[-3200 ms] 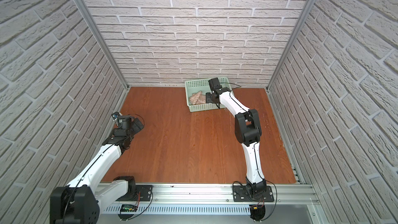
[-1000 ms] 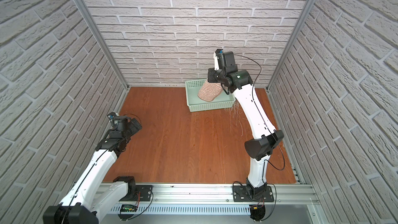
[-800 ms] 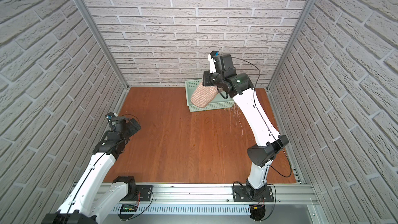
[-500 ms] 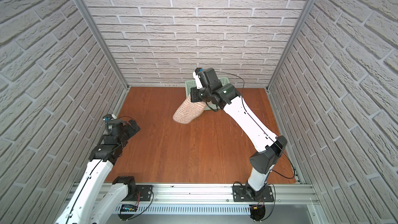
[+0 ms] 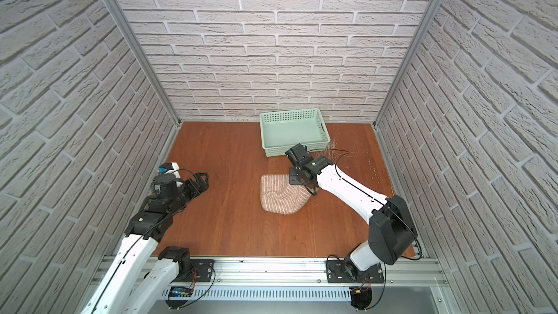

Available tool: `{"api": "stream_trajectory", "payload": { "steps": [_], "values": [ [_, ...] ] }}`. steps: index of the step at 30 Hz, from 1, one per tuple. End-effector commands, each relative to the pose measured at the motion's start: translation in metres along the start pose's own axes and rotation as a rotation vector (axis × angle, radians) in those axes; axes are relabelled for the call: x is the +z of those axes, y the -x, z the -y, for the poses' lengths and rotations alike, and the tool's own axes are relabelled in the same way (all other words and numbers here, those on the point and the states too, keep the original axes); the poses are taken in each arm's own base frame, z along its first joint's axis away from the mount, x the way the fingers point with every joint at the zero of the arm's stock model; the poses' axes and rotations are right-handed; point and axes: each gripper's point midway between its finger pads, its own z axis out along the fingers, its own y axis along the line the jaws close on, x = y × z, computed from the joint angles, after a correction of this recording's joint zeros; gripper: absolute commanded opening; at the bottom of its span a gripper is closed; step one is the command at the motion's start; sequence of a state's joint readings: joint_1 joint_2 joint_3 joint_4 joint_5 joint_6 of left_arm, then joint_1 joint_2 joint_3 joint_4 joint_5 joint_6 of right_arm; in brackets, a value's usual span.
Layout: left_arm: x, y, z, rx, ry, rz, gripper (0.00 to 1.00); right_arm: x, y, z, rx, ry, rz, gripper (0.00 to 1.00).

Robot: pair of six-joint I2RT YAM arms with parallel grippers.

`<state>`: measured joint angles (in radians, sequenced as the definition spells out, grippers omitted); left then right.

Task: Fold the square dishcloth
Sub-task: Place the cleaning item at the center of the board.

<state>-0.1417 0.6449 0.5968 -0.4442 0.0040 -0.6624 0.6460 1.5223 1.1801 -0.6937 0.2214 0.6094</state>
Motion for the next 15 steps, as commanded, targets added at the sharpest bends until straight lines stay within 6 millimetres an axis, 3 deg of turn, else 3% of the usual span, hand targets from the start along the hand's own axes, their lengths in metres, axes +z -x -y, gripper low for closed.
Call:
{"api": "stream_trajectory", "payload": {
  "steps": [1,4,7,10,15],
  "values": [
    [0.003,-0.023,0.014,0.036,-0.050,-0.051,0.98,-0.005,0.021,0.011,0.046,-0.042,0.104,0.03],
    [0.011,-0.045,0.022,0.046,-0.063,-0.085,0.98,-0.003,0.019,0.016,0.043,-0.062,0.100,0.04],
    [0.023,-0.060,0.037,0.056,-0.117,-0.117,0.98,-0.001,0.014,0.023,0.044,-0.091,0.089,0.12],
    [0.037,-0.064,0.048,0.097,-0.084,-0.127,0.98,0.001,0.006,0.033,0.051,-0.129,0.076,0.21],
    [0.054,-0.060,0.073,0.217,-0.030,-0.125,0.98,-0.001,-0.005,0.046,0.067,-0.159,0.066,0.44]
  ]
}}
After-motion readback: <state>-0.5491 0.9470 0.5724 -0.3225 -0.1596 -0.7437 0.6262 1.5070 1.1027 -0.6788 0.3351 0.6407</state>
